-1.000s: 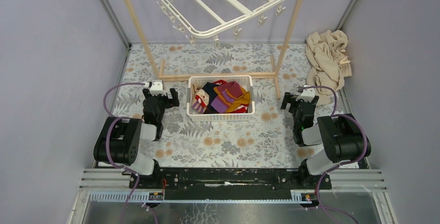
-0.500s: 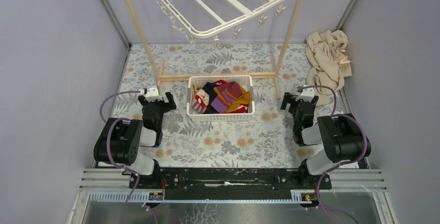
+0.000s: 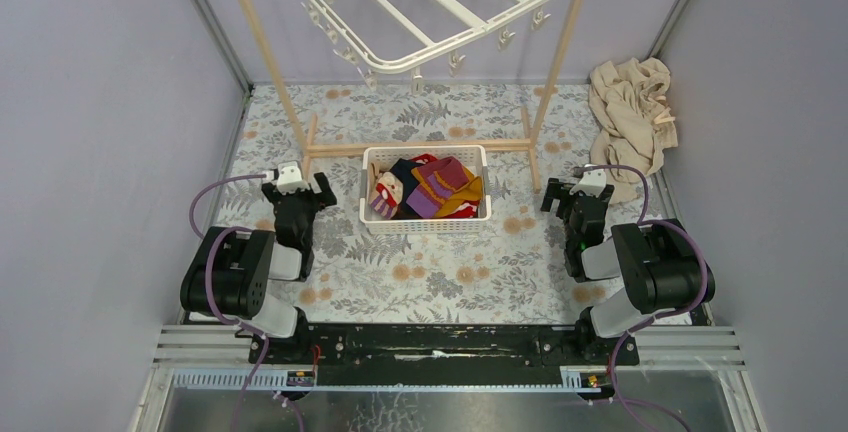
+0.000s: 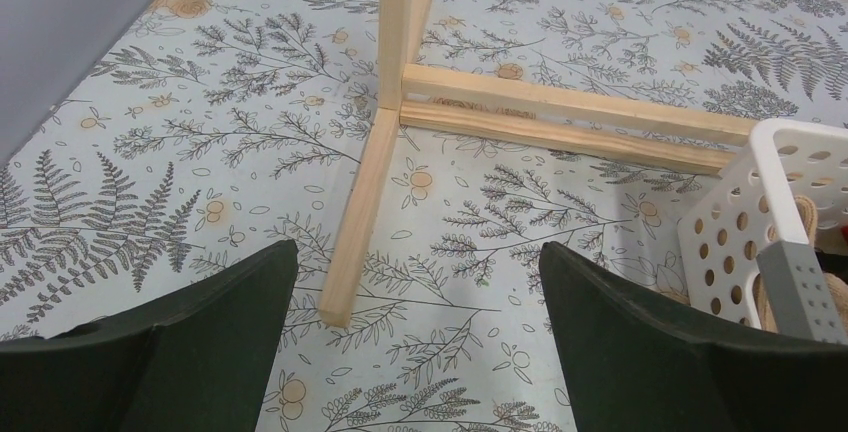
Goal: Remove the socks clipped to the hanger
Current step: Reset both arms
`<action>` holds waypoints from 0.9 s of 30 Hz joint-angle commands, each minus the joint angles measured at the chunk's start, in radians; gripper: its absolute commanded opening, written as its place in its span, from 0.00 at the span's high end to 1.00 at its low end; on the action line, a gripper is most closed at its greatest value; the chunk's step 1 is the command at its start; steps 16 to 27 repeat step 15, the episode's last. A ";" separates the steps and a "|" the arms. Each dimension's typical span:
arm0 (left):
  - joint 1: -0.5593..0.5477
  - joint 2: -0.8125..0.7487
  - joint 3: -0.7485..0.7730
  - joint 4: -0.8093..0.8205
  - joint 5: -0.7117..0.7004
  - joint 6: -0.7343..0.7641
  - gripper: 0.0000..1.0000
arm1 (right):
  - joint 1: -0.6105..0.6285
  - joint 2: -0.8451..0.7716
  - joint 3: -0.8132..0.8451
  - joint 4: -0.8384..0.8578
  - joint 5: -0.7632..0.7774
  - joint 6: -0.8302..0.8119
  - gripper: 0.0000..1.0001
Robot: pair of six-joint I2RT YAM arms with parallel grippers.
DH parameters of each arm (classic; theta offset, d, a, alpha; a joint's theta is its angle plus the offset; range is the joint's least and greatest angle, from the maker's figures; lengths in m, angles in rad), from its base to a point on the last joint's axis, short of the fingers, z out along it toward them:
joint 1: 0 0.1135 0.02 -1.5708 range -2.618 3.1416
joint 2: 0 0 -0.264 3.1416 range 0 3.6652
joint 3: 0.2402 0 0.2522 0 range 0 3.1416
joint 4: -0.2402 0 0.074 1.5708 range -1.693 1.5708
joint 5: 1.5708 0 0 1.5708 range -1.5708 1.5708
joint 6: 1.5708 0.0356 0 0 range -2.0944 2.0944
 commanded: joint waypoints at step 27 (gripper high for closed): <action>-0.012 0.004 0.025 0.041 -0.015 0.015 0.02 | -0.008 -0.002 0.057 -0.026 -0.013 -0.012 0.01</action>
